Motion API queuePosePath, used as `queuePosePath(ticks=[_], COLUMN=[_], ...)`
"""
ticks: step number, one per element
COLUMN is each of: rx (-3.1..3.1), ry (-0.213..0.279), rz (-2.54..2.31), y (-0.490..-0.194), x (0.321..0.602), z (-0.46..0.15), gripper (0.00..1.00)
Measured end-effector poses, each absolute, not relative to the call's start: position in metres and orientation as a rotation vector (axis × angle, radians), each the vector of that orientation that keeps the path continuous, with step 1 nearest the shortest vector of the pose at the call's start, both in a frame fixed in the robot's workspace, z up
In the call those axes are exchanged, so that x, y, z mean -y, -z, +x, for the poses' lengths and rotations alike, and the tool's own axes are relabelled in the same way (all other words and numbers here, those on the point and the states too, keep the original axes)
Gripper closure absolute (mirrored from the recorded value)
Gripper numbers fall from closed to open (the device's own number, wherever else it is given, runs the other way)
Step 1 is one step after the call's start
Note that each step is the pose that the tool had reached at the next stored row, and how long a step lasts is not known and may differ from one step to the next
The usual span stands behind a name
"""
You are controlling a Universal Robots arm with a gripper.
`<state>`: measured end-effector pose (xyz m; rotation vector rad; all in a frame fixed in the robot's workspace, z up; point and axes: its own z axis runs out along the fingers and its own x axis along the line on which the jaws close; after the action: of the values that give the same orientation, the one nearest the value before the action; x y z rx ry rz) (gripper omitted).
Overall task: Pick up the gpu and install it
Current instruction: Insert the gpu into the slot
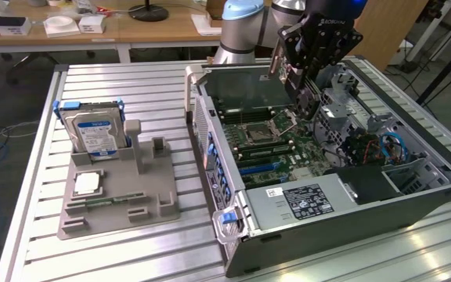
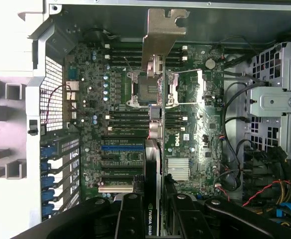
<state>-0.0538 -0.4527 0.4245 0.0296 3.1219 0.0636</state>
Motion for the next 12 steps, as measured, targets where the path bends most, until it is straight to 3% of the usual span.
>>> queuePosePath(ticks=[12], rx=[-3.123], ry=[-0.064], rz=[-0.019], y=[-0.4245], x=[0.4527], z=[-0.0537], gripper=[0.74])
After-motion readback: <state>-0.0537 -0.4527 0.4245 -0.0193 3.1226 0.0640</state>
